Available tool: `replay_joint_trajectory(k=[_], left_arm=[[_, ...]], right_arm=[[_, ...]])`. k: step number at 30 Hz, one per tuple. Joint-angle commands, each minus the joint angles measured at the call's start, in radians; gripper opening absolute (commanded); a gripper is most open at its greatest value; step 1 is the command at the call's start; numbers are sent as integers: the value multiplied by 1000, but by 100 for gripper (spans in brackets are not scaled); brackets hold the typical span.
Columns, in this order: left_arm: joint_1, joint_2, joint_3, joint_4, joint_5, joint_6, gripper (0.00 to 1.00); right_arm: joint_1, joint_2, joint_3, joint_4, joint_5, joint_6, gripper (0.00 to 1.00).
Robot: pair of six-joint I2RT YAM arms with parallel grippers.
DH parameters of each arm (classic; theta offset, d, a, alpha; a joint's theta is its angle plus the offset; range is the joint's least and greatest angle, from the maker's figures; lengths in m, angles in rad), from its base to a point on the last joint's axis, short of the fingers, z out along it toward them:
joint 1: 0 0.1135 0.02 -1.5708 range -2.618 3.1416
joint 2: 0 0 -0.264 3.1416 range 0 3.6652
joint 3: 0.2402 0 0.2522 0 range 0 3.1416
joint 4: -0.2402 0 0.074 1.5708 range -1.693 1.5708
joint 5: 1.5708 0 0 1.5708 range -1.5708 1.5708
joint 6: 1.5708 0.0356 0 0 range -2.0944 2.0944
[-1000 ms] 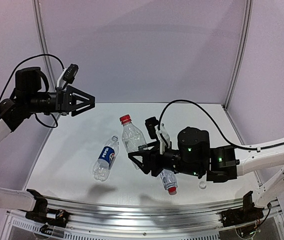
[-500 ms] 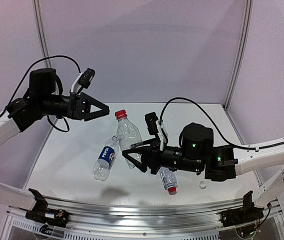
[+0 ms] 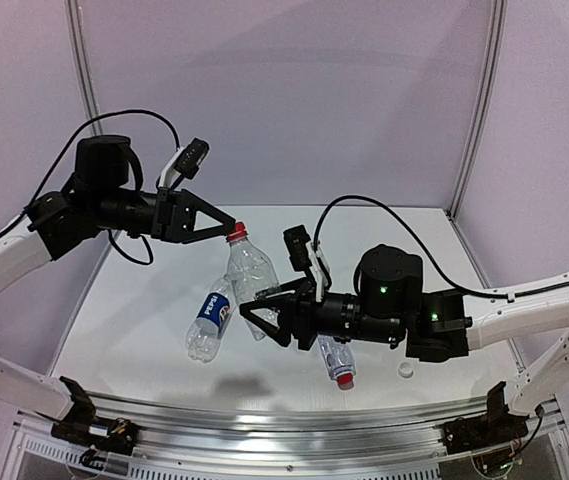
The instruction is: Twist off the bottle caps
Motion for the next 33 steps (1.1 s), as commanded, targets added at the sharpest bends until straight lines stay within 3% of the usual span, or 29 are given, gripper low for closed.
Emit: replay_joint_trajectory(k=[1, 8, 10, 14, 18, 20, 29, 33], left_arm=[[-18, 16, 28, -8, -7, 23, 51], [-29, 26, 31, -20, 3, 23, 12], [-31, 28, 30, -29, 5, 24, 7], [-45, 24, 39, -88, -56, 21, 7], [-95, 54, 142, -326, -355, -9, 8], [-120, 82, 187, -410, -456, -38, 9], [-124, 91, 194, -411, -512, -74, 13], [-122, 86, 183, -378, -486, -79, 21]], right_arm=[[-5, 25, 37, 11, -10, 2, 33], [-4, 37, 46, 9, -10, -1, 33], [-5, 39, 51, 3, -10, -8, 33], [-5, 45, 88, -72, 50, -32, 33], [14, 152, 375, -608, 422, -38, 30], [26, 210, 477, -729, 521, -62, 30], [27, 185, 389, -533, 508, -92, 32], [26, 175, 378, -508, 470, -112, 32]])
